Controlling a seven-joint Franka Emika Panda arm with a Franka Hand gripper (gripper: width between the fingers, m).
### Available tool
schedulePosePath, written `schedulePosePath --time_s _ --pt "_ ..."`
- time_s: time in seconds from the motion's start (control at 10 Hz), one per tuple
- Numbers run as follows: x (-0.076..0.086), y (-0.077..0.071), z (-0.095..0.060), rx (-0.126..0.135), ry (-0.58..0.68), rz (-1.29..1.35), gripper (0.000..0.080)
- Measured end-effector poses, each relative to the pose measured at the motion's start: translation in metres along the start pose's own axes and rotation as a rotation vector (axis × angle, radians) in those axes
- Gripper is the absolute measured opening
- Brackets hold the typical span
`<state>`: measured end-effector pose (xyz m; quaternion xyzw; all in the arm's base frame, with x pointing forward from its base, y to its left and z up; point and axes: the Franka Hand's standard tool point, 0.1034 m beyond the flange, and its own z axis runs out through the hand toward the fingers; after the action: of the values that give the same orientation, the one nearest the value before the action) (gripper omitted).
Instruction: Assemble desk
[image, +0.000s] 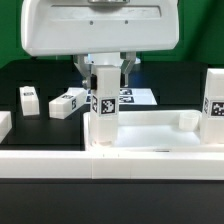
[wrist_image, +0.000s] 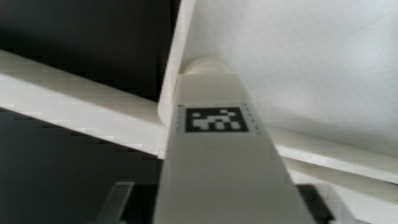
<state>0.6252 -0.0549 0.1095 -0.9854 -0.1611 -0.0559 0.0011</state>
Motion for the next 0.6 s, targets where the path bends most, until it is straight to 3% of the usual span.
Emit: schedulePosePath --time_s 0.2,0.6 --pt "-0.0018 0.0013 -0.0001 0.016 -0.004 0.174 0.0288" --pt "-0.0022 0.0031 0.0007 0.01 0.003 0.56 0.0289"
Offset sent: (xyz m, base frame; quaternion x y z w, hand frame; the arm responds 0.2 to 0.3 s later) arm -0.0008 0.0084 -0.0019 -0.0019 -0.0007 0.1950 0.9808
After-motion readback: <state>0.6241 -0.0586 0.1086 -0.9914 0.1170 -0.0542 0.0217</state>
